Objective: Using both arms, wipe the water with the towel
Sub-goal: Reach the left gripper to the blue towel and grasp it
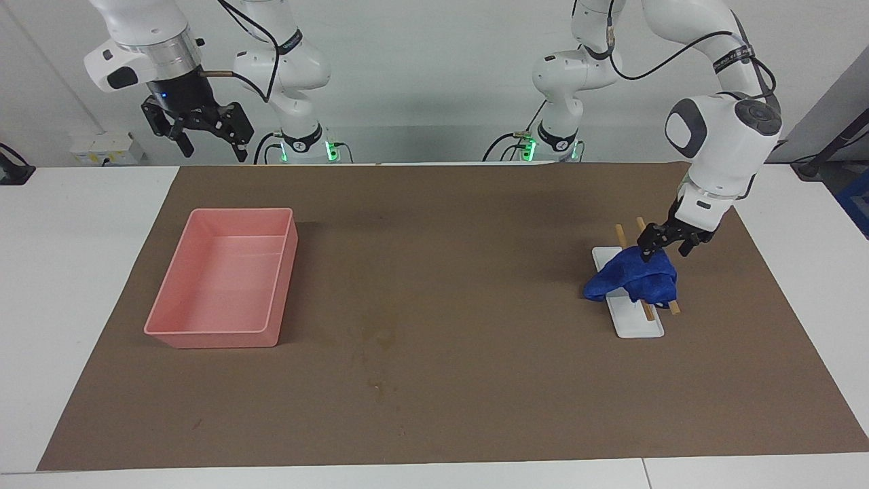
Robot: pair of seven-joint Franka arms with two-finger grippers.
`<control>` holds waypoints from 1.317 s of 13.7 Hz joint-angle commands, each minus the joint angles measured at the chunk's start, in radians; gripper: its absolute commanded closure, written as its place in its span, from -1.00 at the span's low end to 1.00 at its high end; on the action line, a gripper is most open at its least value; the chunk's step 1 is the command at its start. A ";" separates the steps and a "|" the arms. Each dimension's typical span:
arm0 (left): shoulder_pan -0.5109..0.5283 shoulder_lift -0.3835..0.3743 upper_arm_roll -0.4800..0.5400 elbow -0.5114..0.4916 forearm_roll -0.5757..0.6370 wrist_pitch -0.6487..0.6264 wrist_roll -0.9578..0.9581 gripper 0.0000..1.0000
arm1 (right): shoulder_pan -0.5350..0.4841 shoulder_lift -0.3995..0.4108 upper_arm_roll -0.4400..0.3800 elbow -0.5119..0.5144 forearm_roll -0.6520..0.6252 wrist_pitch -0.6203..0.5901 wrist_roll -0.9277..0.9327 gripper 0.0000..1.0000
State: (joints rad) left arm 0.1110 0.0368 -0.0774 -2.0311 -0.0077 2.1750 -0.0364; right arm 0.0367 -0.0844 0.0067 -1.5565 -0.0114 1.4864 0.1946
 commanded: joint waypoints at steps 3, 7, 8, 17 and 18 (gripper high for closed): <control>-0.017 -0.025 0.007 -0.066 0.006 0.103 -0.004 -0.58 | -0.015 -0.011 0.006 -0.004 0.022 -0.014 -0.020 -1.00; -0.019 -0.020 0.007 -0.069 0.006 0.114 -0.004 0.00 | -0.015 -0.011 0.006 -0.004 0.022 -0.014 -0.020 -1.00; -0.019 -0.020 0.007 -0.070 0.006 0.111 -0.002 0.58 | -0.015 -0.011 0.006 -0.004 0.022 -0.014 -0.020 -1.00; -0.011 -0.009 0.008 0.012 0.008 0.020 0.009 1.00 | -0.015 -0.011 0.007 -0.004 0.022 -0.014 -0.020 -1.00; -0.011 -0.009 0.008 0.035 0.006 -0.012 0.007 1.00 | -0.015 -0.011 0.006 -0.004 0.022 -0.014 -0.020 -1.00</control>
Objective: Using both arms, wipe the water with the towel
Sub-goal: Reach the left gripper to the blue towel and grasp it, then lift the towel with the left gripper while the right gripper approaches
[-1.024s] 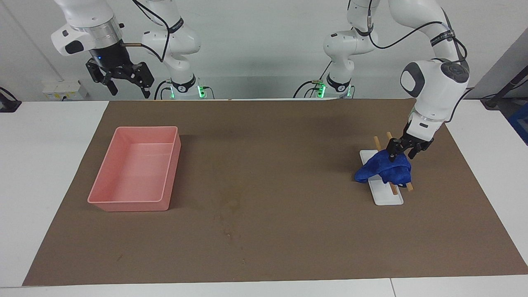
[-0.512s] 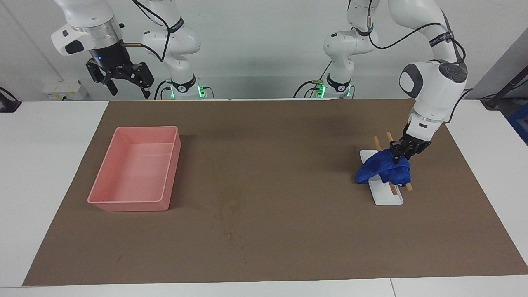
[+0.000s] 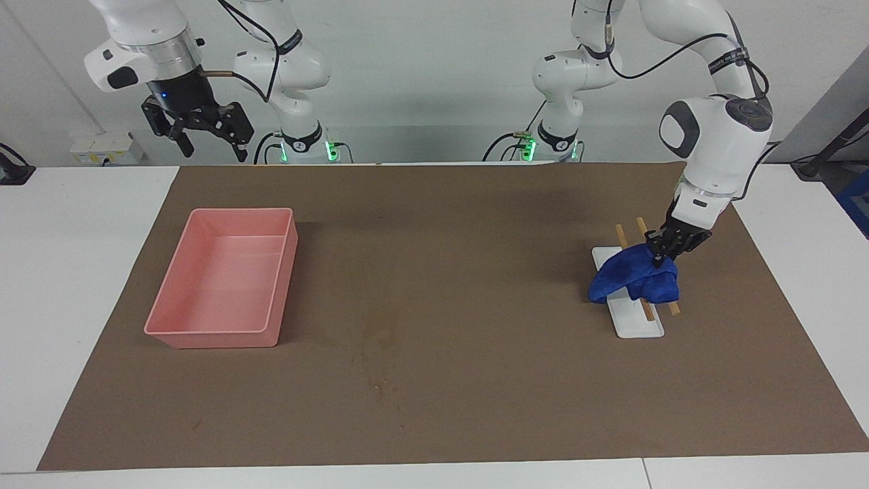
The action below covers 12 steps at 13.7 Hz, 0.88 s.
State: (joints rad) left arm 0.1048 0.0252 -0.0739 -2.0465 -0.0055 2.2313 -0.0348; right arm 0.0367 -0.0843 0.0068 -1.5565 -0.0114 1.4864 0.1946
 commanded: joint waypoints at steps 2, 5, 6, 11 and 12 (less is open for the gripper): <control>-0.011 -0.002 0.002 0.103 0.001 -0.132 -0.010 1.00 | -0.015 -0.011 0.007 -0.004 0.022 -0.015 -0.020 -1.00; -0.013 -0.007 -0.004 0.222 -0.104 -0.299 -0.123 1.00 | -0.014 -0.011 0.009 -0.004 0.022 -0.015 -0.021 -1.00; -0.013 -0.011 -0.006 0.255 -0.164 -0.352 -0.185 1.00 | -0.014 -0.011 0.009 -0.004 0.022 -0.015 -0.024 -1.00; -0.014 -0.057 -0.073 0.276 -0.405 -0.455 -0.806 1.00 | -0.006 -0.017 0.012 -0.013 0.025 -0.008 -0.017 -1.00; -0.013 -0.060 -0.093 0.276 -0.424 -0.450 -0.911 1.00 | -0.001 -0.017 0.013 -0.016 0.027 -0.006 -0.017 -1.00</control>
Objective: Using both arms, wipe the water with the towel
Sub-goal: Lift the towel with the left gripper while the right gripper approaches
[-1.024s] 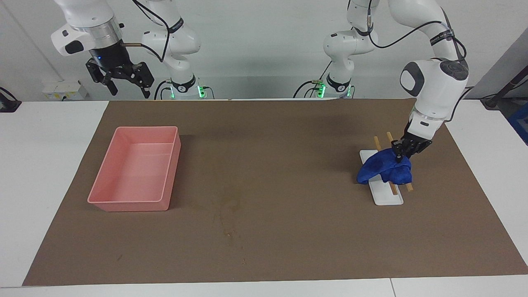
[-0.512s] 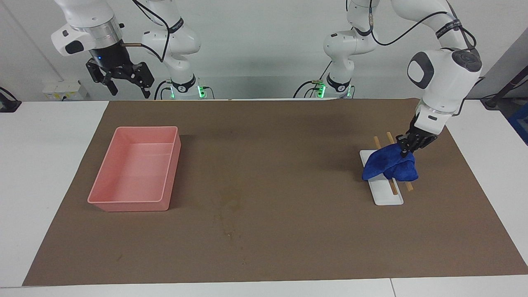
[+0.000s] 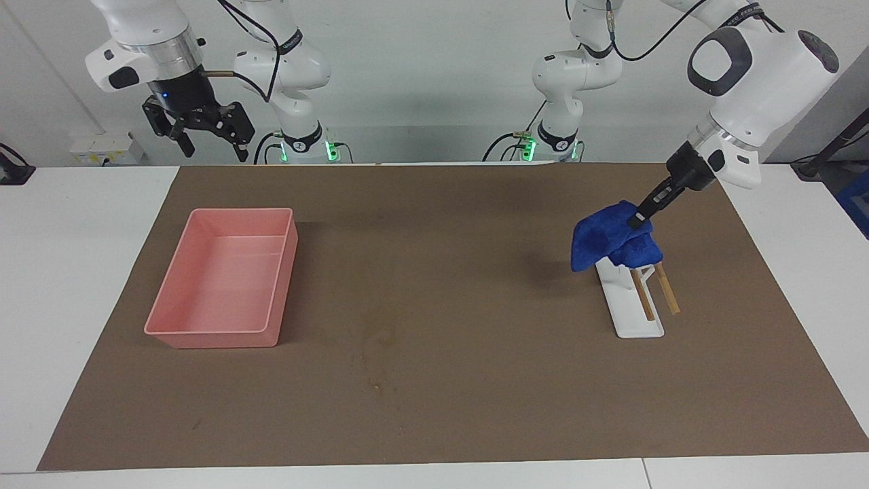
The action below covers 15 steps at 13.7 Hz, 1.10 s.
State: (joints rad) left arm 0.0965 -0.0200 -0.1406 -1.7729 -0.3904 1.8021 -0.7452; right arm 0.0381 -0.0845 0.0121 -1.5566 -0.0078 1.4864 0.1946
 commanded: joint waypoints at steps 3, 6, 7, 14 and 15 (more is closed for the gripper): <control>-0.006 -0.017 -0.068 0.003 -0.174 -0.006 -0.427 1.00 | -0.001 -0.018 0.031 -0.016 0.092 -0.006 -0.015 -1.00; -0.006 -0.021 -0.135 0.003 -0.272 0.061 -0.664 1.00 | -0.001 -0.020 0.101 -0.016 0.146 0.002 -0.026 -1.00; -0.006 -0.023 -0.151 0.003 -0.301 0.097 -0.718 1.00 | -0.001 -0.023 0.133 -0.019 0.153 0.035 -0.026 -1.00; -0.030 -0.040 -0.189 -0.007 -0.479 0.194 -0.874 1.00 | 0.000 -0.015 0.290 -0.125 0.290 0.310 -0.197 -1.00; -0.044 -0.040 -0.194 -0.007 -0.485 0.201 -0.891 1.00 | 0.000 -0.014 0.304 -0.146 0.301 0.340 -0.214 -1.00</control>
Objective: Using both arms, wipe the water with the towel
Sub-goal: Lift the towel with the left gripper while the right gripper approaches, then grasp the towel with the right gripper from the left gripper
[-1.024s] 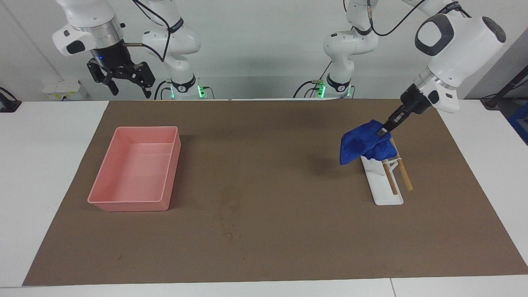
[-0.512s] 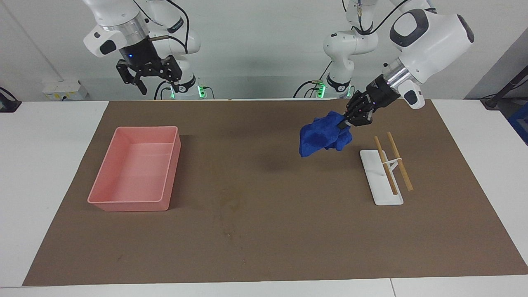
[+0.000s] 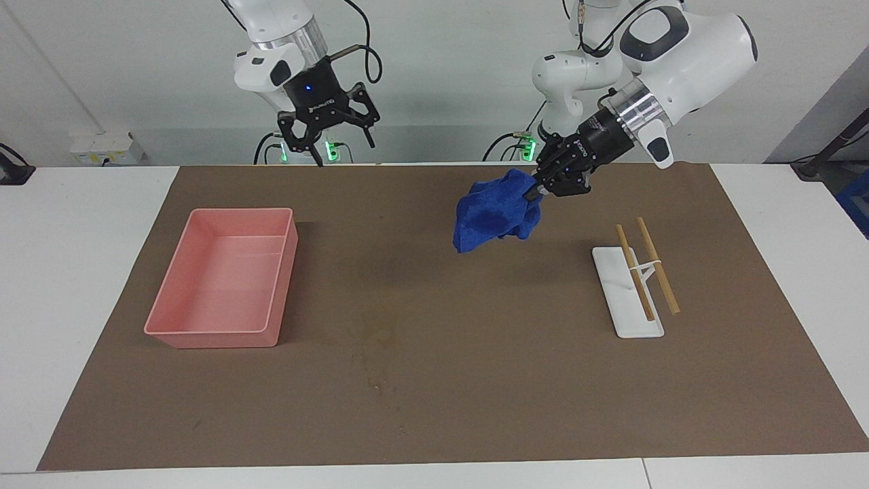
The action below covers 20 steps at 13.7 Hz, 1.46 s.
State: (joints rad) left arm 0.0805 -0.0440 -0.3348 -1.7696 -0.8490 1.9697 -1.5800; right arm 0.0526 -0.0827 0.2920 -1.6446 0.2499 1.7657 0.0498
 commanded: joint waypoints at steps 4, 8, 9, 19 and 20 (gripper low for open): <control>-0.083 -0.023 0.000 -0.019 -0.031 0.034 -0.068 1.00 | 0.044 0.029 0.045 -0.075 0.049 0.220 -0.129 -1.00; -0.155 -0.025 0.000 -0.034 -0.030 0.072 -0.086 1.00 | 0.105 0.027 0.045 -0.081 0.091 0.276 -0.382 -1.00; -0.169 -0.034 0.000 -0.043 -0.030 0.078 -0.084 1.00 | 0.113 0.024 0.045 -0.093 0.091 0.317 -0.389 -1.00; -0.168 -0.043 0.010 -0.022 -0.027 -0.022 -0.075 1.00 | 0.148 0.027 0.044 -0.213 0.092 0.535 -0.450 -0.45; -0.168 -0.042 0.010 -0.019 -0.027 -0.011 -0.075 1.00 | 0.148 0.026 0.044 -0.215 0.092 0.538 -0.441 0.07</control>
State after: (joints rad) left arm -0.0947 -0.0644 -0.3300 -1.7849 -0.8591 1.9727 -1.6568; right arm 0.2113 -0.0425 0.3322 -1.8232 0.3103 2.2675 -0.3615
